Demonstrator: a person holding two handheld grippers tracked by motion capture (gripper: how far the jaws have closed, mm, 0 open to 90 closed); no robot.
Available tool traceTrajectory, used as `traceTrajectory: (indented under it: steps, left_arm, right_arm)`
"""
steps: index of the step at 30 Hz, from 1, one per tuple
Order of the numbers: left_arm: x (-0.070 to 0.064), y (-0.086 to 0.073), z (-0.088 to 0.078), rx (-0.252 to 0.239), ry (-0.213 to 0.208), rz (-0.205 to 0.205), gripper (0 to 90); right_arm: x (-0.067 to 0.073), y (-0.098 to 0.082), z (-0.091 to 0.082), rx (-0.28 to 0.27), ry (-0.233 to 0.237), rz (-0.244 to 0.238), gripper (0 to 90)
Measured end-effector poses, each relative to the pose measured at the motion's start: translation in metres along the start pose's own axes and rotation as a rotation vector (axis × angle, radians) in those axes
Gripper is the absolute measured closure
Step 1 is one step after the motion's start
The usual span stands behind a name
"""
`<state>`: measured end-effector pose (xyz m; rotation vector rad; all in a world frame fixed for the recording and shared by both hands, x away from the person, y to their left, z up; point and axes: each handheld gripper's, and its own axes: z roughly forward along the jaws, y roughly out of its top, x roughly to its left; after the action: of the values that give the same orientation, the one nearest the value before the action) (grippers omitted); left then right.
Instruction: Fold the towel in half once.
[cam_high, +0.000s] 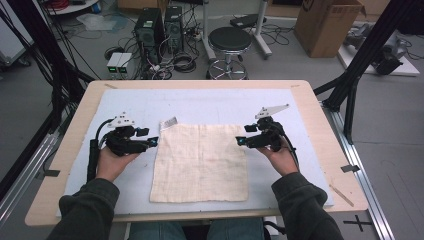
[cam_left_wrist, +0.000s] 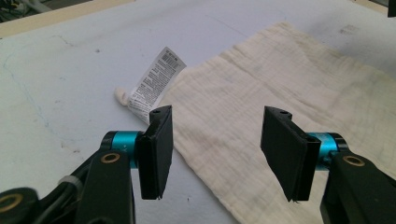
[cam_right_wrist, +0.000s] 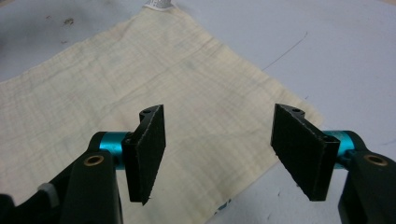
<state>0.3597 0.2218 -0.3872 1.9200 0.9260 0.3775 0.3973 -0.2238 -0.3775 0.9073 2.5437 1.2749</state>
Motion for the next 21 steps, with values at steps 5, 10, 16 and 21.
traceTrajectory:
  steps: [5,10,16,21]
  left_arm:
    - [0.010,0.010,0.012,0.016,0.011,-0.035,45.7]
    - [0.021,0.021,0.028,0.025,0.045,-0.088,47.8]
    - [0.034,0.021,0.050,0.062,0.085,-0.141,48.9]
    - [0.041,0.013,0.067,0.113,0.114,-0.184,48.6]
  right_arm:
    - [-0.008,0.014,0.006,0.020,-0.006,-0.009,35.7]
    - [-0.024,0.025,0.013,0.005,-0.023,0.015,38.0]
    - [-0.046,0.022,0.032,0.026,-0.060,0.084,41.7]
    - [-0.057,0.017,0.046,0.047,-0.083,0.124,44.2]
